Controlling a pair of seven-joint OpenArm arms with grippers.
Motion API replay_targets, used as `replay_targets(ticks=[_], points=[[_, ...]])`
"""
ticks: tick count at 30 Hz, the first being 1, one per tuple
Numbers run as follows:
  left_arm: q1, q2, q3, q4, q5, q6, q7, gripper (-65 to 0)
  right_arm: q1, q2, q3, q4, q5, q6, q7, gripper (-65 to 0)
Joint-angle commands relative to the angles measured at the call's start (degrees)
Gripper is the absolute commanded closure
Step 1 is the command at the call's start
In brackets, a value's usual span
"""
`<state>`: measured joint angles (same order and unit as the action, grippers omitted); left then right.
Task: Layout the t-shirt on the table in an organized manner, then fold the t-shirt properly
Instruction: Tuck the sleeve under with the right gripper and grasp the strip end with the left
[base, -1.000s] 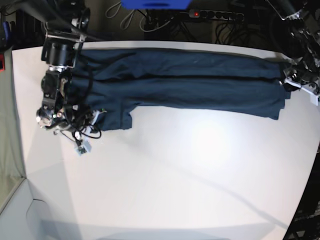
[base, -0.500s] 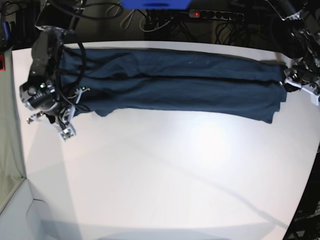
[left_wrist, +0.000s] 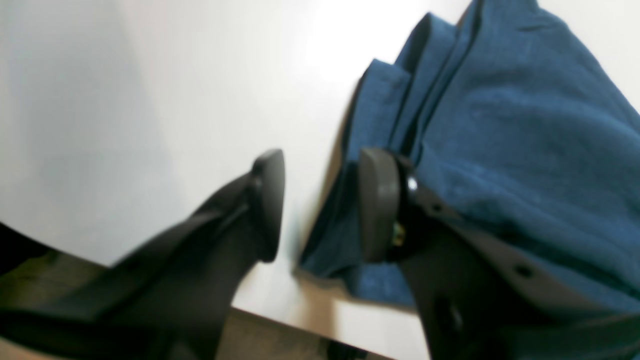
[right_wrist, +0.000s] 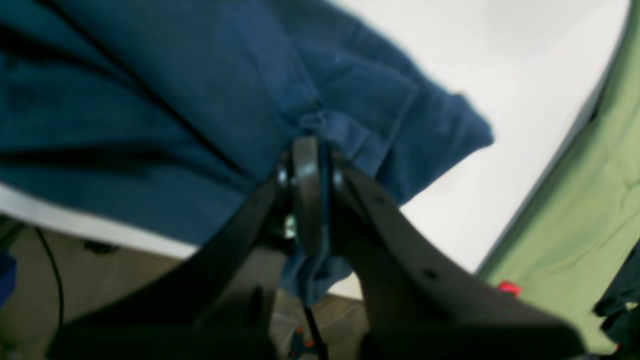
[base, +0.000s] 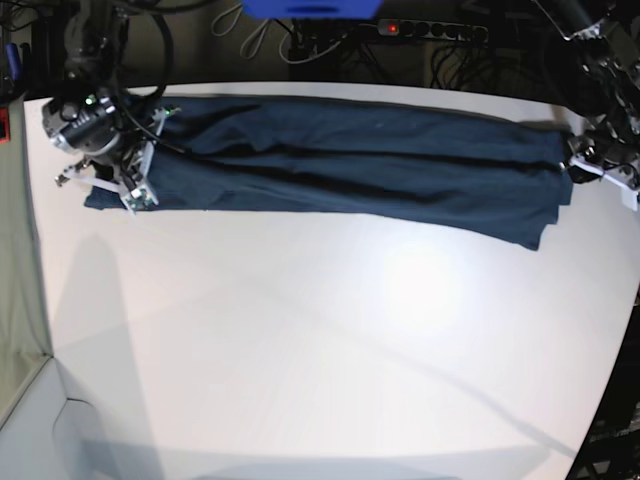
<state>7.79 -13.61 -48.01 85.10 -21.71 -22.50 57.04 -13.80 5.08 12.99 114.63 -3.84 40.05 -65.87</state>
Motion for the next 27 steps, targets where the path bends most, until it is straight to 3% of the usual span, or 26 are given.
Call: replay_targets(ticks=[1, 10, 14, 19, 22, 27], points=[[-0.3, -1.1, -0.3, 1.2, -0.7, 0.0, -0.5, -24.1, 0.5, 0.6, 0.2, 0.9, 0.0, -0.1, 1.0, 0.0], [0.4, -2.4, -0.7, 1.4, -0.9, 0.0, -0.3, -25.9, 0.8, 0.4, 0.2, -3.2, -0.1, -0.1, 5.0, 0.0], [1.1, -2.5, -3.9, 1.4, -5.1, 0.0, -0.2, -31.6, 0.9, 0.4, 0.2, -6.1, -0.1, -0.1, 6.5, 0.0], [2.0, -4.0, -4.1, 0.8, -8.8, 0.0, -0.2, -32.2, 0.9, 0.5, 0.0, -9.1, -0.1, -0.1, 7.5, 0.0], [2.0, -3.7, -4.0, 0.7, -9.6, 0.0, -0.2, -32.4, 1.0, 0.4, 0.0, -9.9, 0.0, -0.1, 7.5, -7.3], [2.0, -1.5, -4.0, 1.4, -9.8, 0.0, -0.2, -32.4, 1.0, 0.3, -0.1, -9.9, 0.2, -0.1, 7.5, -26.9]])
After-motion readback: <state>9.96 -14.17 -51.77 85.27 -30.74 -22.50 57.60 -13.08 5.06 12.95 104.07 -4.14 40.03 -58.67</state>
